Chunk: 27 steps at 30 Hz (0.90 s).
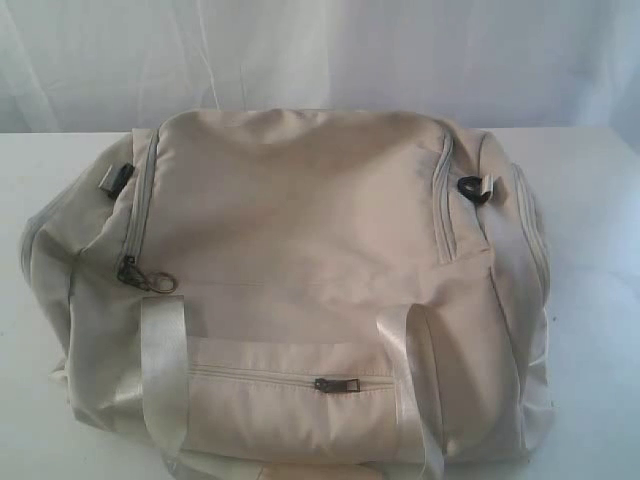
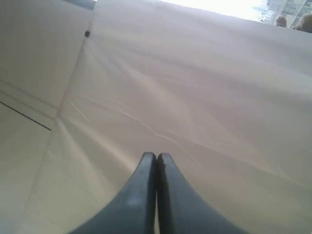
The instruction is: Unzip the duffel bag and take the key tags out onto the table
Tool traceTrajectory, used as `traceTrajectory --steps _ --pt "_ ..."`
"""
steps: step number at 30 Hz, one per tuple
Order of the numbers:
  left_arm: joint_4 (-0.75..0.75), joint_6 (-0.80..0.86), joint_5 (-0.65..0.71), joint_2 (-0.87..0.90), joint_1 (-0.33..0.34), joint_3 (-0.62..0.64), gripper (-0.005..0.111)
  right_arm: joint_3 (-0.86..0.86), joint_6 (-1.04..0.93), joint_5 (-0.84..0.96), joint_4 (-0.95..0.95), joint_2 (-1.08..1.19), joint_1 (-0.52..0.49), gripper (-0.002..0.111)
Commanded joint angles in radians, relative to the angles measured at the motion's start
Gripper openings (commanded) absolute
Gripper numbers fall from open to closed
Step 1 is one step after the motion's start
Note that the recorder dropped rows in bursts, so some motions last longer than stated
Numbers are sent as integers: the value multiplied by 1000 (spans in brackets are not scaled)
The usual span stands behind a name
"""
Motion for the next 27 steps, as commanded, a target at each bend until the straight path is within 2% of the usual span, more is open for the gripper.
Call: traceTrajectory --steps 1,11,15,19,23,27 --pt "-5 -3 5 3 1 -3 0 5 11 31 -3 -5 -3 0" --pt "-5 -3 22 3 1 -3 0 5 11 47 -3 -5 -3 0" --pt "-5 -3 28 3 1 -3 0 5 23 116 -3 -5 -3 0" --pt "-12 -5 28 3 1 -3 0 5 116 210 -3 -5 -3 0" --pt "-12 -6 36 3 1 -3 0 5 114 237 -3 -5 -3 0" --pt "-12 -6 62 3 1 -3 0 5 114 340 -36 -5 -3 0"
